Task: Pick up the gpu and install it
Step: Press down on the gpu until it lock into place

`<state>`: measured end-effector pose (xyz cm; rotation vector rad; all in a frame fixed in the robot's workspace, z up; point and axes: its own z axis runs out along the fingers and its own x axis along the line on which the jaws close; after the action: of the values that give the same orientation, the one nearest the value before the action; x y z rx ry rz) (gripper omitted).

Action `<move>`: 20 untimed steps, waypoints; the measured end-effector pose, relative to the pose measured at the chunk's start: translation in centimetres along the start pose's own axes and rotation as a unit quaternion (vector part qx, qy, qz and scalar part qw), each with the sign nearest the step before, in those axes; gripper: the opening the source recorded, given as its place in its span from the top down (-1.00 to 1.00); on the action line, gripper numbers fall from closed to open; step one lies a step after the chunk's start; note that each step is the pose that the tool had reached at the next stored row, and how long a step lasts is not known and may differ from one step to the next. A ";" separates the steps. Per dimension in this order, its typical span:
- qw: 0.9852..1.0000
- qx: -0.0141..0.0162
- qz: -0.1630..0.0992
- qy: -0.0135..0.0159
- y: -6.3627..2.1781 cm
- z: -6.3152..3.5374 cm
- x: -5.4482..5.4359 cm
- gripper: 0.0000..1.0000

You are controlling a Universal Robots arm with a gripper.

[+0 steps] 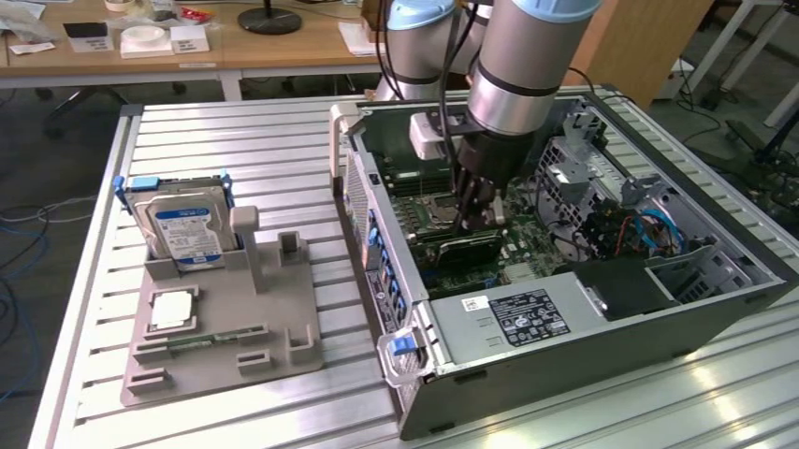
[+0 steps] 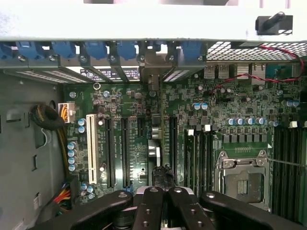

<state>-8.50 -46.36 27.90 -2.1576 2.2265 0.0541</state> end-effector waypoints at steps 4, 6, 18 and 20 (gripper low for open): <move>1.000 0.000 0.000 0.000 0.00 0.34 -0.1 0.79; 1.000 0.000 0.000 0.000 0.00 0.49 -0.1 0.79; 1.000 0.000 0.000 0.000 0.01 0.85 -0.3 0.79; 1.000 0.000 0.000 0.000 0.01 0.97 -0.3 0.79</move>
<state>-8.50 -46.05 26.94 -2.1576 2.2265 0.0541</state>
